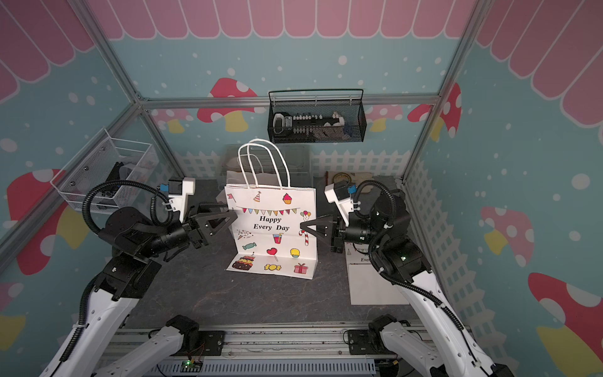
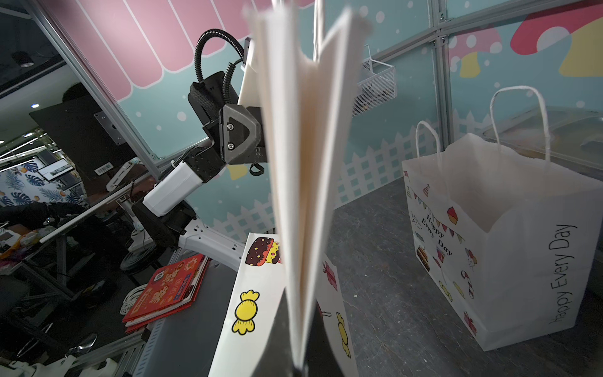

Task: Put away the paper bag
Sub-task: Press the paper bag.

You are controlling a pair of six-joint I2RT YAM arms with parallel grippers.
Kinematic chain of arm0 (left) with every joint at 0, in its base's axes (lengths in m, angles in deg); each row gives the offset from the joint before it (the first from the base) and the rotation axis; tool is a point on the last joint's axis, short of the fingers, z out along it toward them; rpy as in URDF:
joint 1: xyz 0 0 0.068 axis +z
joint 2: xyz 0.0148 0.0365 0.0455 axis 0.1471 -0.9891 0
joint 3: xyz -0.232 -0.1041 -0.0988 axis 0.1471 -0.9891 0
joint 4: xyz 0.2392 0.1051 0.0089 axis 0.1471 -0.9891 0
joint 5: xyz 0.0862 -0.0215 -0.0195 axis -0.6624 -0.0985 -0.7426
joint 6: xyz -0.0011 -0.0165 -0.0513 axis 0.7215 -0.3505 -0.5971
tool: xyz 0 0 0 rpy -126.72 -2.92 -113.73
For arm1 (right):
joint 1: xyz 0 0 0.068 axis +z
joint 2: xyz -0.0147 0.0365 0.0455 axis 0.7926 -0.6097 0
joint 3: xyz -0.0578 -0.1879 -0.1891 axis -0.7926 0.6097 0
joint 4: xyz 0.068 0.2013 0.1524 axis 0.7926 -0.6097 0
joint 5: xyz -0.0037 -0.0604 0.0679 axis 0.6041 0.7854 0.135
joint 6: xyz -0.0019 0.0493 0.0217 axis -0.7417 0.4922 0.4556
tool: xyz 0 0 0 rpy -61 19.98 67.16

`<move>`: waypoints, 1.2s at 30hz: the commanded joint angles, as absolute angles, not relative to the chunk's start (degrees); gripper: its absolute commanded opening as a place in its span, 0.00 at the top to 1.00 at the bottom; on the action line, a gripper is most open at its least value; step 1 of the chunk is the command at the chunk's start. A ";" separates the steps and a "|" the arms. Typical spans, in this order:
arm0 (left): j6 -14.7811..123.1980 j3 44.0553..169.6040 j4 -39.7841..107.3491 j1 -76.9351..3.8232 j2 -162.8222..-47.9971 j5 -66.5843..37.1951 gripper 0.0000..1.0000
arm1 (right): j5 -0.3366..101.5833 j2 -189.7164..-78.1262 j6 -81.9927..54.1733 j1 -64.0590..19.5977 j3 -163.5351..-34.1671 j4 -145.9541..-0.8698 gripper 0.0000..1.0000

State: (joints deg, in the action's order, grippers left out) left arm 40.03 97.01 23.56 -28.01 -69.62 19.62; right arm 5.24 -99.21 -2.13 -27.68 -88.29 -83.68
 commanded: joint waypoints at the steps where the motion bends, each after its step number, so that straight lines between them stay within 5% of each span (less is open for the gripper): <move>1: 40.40 97.17 28.39 -28.20 -69.34 21.97 0.51 | 2.75 -98.80 -2.90 -27.82 -87.93 -83.35 1.00; 13: 30.34 94.39 45.81 -29.25 -71.15 34.50 0.53 | -4.03 -97.99 -3.46 -27.92 -87.78 -82.40 1.00; 26: 36.97 93.24 37.52 -30.43 -68.92 30.94 0.98 | -4.21 -98.21 -4.38 -29.58 -87.65 -82.98 1.00; 36: 39.79 93.07 31.01 -30.44 -70.24 27.10 1.00 | -2.87 -101.66 -6.40 -29.75 -94.71 -82.72 0.63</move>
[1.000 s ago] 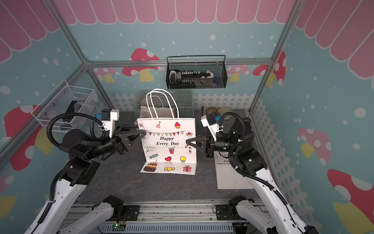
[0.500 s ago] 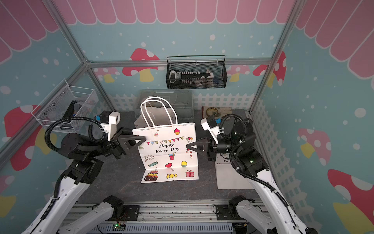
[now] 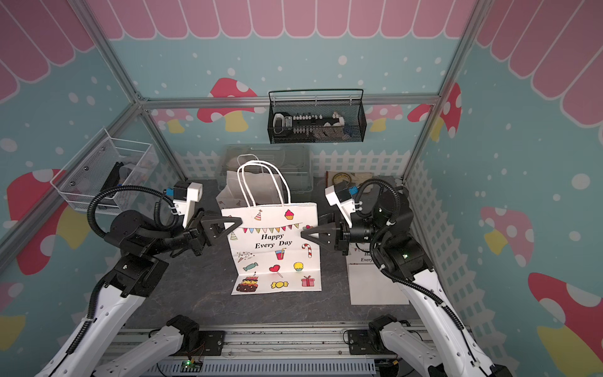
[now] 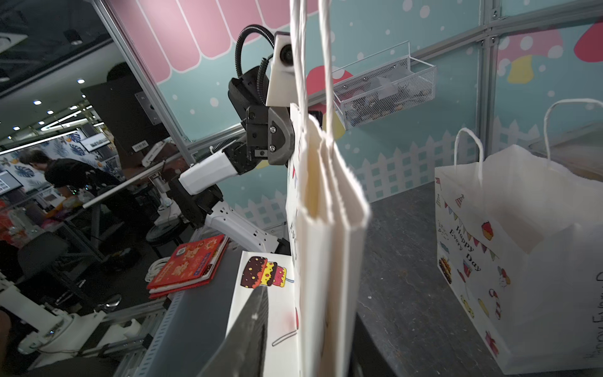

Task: Put away the paper bag
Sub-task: Press the paper bag.

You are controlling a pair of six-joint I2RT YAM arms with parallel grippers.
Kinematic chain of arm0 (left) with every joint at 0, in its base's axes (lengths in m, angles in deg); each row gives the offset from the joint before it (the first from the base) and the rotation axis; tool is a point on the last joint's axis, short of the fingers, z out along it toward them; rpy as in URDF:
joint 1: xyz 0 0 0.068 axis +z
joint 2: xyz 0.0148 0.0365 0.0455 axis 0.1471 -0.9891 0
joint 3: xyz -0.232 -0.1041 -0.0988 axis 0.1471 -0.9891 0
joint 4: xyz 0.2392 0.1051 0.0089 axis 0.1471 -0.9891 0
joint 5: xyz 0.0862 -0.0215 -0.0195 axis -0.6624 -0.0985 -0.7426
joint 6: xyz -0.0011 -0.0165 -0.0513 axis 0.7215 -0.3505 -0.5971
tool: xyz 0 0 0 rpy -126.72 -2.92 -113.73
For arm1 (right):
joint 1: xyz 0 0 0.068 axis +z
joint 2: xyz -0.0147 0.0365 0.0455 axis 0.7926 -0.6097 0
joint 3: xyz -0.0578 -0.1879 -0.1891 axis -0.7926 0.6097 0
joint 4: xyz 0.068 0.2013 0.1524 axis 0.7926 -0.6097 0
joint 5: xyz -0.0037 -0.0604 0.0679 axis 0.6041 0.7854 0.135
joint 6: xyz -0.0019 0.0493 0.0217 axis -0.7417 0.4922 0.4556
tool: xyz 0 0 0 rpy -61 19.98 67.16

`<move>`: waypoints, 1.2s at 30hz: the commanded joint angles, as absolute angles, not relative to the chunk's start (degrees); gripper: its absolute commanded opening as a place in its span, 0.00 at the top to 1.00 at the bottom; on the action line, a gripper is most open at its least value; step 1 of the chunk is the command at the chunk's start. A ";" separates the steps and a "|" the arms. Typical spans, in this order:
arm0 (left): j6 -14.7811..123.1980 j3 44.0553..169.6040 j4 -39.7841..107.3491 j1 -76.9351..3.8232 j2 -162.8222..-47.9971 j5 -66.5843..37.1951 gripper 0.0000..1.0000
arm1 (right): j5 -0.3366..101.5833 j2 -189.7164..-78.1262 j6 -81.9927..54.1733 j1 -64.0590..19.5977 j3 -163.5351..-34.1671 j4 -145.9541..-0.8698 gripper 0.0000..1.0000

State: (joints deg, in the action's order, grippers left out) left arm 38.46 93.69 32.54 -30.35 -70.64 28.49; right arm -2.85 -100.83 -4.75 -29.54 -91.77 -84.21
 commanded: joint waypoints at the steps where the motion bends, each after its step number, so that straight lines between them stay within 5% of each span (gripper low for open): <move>1: 39.79 92.97 31.00 -30.43 -70.15 26.97 1.00 | -2.72 -102.18 -6.41 -29.76 -95.45 -82.43 0.62; 4: 40.27 92.64 30.34 -30.46 -69.56 26.19 1.00 | -2.71 -103.31 -5.98 -29.78 -96.58 -81.17 0.63; 11: 42.11 92.15 28.09 -30.43 -69.18 24.61 1.00 | -2.35 -103.41 -5.72 -30.01 -96.21 -80.37 0.84; 20: 42.78 90.85 27.01 -30.43 -68.83 22.65 1.00 | -0.65 -103.07 -5.47 -30.81 -95.94 -80.41 0.97; 36: 42.06 89.46 26.68 -30.48 -67.91 21.35 0.58 | -0.48 -101.44 -4.34 -31.25 -92.68 -78.74 1.00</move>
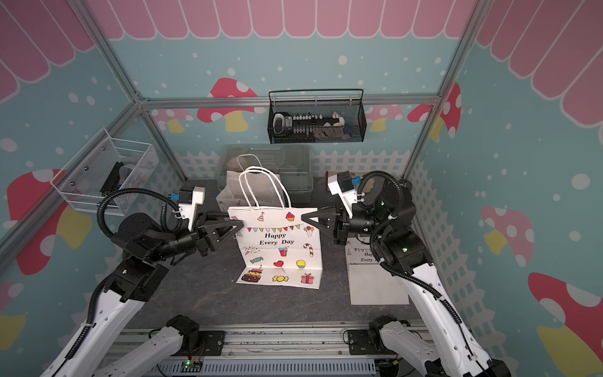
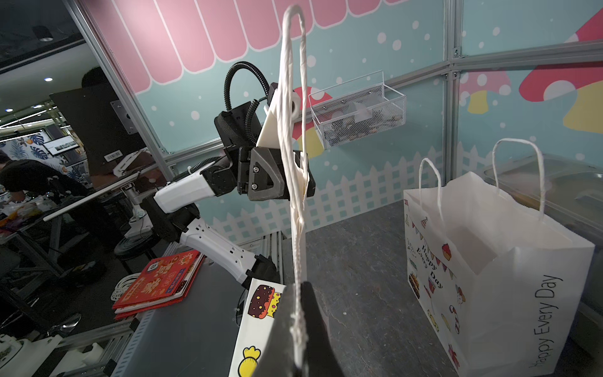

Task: Put away the paper bag
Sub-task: Press the paper bag.

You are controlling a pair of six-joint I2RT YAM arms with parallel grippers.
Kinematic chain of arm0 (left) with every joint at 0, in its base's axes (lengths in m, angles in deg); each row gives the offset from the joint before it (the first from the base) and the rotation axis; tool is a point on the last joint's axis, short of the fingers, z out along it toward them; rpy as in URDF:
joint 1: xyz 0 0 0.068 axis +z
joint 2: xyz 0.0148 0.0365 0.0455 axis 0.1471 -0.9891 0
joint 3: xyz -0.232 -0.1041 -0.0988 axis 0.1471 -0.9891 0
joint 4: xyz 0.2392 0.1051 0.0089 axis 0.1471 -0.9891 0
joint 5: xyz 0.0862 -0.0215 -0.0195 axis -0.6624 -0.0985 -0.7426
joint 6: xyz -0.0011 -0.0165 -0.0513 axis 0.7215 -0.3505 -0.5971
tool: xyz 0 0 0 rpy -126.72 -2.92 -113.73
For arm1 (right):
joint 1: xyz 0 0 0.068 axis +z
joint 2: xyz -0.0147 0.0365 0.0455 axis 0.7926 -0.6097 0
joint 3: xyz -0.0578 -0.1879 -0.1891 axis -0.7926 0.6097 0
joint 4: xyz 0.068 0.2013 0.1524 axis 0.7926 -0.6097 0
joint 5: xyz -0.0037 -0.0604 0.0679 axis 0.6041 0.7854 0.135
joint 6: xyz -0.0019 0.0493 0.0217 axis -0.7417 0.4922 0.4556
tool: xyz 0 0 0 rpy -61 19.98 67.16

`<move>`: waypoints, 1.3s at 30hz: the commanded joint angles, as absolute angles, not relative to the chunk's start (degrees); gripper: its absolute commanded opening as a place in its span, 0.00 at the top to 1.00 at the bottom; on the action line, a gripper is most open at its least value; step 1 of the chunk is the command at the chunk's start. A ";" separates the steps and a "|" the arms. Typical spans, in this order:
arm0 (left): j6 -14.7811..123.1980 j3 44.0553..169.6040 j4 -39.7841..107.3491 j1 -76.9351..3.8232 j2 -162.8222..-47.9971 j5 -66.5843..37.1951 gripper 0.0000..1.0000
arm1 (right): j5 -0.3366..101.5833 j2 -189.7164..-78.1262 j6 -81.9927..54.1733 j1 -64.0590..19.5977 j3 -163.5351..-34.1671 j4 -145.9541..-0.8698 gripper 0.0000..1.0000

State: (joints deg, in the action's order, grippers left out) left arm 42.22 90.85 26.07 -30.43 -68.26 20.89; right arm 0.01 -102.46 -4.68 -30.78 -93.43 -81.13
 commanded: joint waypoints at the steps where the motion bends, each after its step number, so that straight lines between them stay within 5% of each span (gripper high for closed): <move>1: 41.38 88.83 27.74 -30.49 -67.78 21.82 0.56 | -0.78 -101.39 -4.00 -31.34 -92.67 -78.33 1.00; 10: 34.21 85.14 40.72 -30.61 -67.50 27.79 0.50 | -6.74 -101.56 2.57 -31.42 -90.56 -69.47 1.00; 17: 30.47 86.52 48.04 -31.61 -69.39 30.27 0.89 | -6.57 -102.09 2.35 -31.40 -90.57 -70.03 1.00; 19: 30.96 86.64 47.34 -31.66 -69.75 29.28 1.00 | -5.67 -102.09 2.21 -31.40 -90.74 -70.26 0.94; 29: 36.87 86.72 38.42 -31.67 -70.05 23.12 1.00 | 3.18 -100.40 -4.42 -31.35 -90.54 -77.60 0.36; 39: 37.78 85.62 37.55 -31.62 -70.77 21.22 1.00 | 6.14 -99.85 -4.07 -31.34 -88.19 -75.21 0.38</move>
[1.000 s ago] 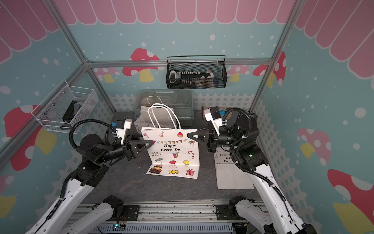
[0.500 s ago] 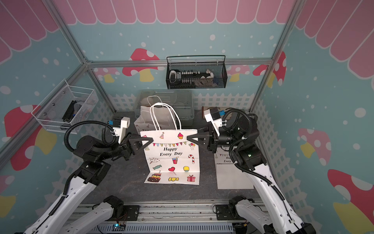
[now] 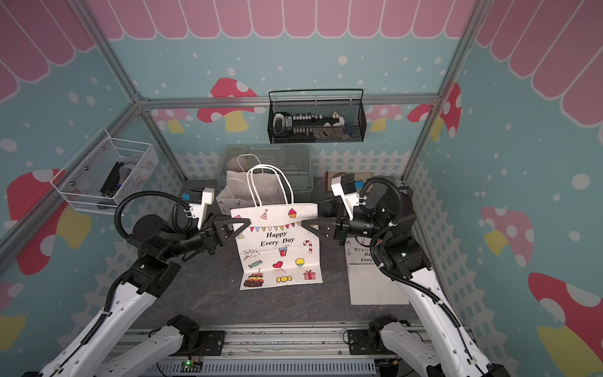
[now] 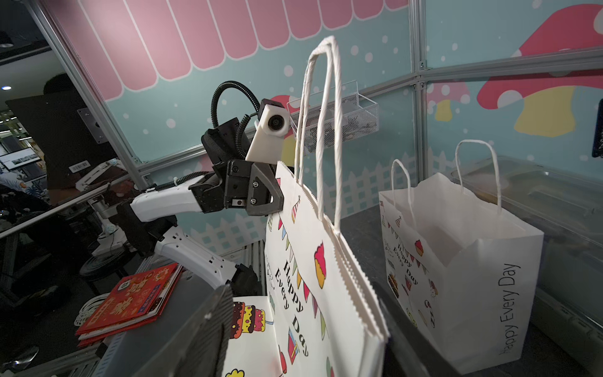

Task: Put away the paper bag
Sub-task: Press the paper bag.

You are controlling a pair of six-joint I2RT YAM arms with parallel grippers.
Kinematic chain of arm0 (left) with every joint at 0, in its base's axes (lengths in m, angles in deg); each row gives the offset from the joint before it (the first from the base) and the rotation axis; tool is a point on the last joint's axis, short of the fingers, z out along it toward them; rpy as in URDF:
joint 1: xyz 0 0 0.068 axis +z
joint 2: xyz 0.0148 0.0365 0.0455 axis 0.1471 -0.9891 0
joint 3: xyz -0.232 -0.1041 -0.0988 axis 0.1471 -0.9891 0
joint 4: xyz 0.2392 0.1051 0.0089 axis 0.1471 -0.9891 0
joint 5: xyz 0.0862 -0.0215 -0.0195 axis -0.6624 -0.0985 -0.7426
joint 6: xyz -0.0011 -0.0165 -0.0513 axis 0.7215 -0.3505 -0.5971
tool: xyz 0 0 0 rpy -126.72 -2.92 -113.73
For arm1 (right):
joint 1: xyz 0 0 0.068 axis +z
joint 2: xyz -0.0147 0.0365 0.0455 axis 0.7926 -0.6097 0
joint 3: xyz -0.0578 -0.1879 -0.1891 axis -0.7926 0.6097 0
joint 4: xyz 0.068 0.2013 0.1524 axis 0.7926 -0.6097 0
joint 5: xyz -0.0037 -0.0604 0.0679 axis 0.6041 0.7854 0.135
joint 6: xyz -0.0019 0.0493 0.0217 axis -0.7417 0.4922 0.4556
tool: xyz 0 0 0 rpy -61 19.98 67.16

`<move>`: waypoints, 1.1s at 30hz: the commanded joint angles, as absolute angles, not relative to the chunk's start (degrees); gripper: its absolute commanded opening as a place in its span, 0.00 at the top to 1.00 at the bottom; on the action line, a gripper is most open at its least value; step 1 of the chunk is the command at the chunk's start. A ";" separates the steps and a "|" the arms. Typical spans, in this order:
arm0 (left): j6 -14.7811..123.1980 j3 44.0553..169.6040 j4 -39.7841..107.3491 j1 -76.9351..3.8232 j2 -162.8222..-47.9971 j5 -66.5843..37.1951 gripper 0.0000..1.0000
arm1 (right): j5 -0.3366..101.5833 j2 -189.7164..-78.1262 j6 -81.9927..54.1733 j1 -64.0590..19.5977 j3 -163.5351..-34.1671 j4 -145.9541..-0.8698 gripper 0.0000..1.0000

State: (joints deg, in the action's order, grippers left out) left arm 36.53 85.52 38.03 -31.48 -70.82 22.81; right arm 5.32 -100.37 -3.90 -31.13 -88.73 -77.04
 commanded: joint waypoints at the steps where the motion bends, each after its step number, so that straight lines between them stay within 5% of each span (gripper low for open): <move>1: 37.68 85.54 37.53 -31.66 -70.69 21.16 1.00 | 5.82 -100.05 -3.57 -31.30 -88.25 -74.55 0.41; 22: 39.75 85.66 34.17 -31.69 -69.30 17.63 1.00 | 7.08 -99.71 -2.75 -31.34 -86.54 -74.89 1.00; 28: 40.92 85.62 31.41 -31.66 -68.68 18.07 1.00 | 6.79 -99.48 -2.64 -31.34 -86.72 -74.76 1.00; 33: 41.09 84.58 30.39 -31.66 -67.77 21.13 0.78 | 6.83 -99.32 -2.35 -31.43 -87.30 -74.66 1.00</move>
State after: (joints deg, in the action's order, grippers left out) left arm 40.25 85.47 32.56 -31.53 -68.61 19.01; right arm 7.12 -100.34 -2.72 -31.11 -86.59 -76.47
